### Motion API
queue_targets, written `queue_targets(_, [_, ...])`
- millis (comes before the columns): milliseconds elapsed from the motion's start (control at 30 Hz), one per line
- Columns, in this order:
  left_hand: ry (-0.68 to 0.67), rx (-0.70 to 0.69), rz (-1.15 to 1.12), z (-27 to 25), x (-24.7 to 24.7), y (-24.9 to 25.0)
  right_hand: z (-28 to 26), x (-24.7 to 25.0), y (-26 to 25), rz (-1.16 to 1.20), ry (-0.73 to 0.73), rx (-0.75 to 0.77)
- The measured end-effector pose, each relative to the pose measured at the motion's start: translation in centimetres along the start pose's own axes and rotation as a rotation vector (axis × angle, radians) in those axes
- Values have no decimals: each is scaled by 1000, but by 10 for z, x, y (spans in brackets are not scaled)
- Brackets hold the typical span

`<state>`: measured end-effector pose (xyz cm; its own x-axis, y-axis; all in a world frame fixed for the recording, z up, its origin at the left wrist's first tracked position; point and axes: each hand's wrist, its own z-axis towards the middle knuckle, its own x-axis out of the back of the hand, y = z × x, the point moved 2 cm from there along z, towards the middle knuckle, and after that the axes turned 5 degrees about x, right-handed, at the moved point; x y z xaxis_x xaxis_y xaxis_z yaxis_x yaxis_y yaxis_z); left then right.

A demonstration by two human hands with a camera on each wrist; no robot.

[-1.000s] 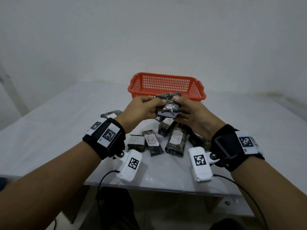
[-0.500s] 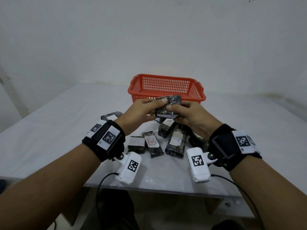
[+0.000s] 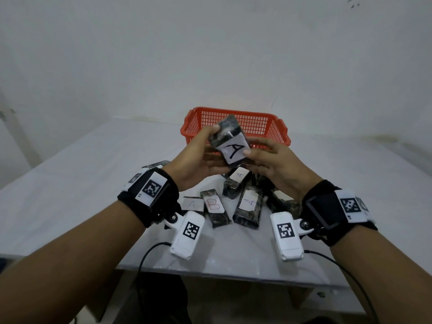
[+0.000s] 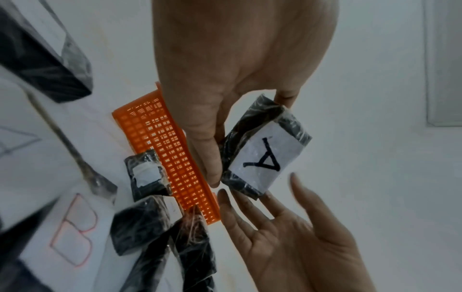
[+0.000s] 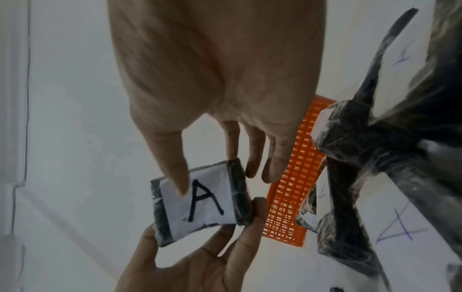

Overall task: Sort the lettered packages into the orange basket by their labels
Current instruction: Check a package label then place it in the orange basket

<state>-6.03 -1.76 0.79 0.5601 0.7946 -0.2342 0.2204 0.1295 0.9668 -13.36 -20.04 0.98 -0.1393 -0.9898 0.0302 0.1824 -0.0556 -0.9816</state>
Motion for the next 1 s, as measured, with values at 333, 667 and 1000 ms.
queue_targets(333, [141,-147,136,40,-2,30,48,10,-13,61,223,24])
queue_targets(667, [330,-21,415,167,43,98,190,28,-21,9,237,-220])
queue_targets(1000, [309,259,639,277,75,118,308,41,18,-192,192,-316])
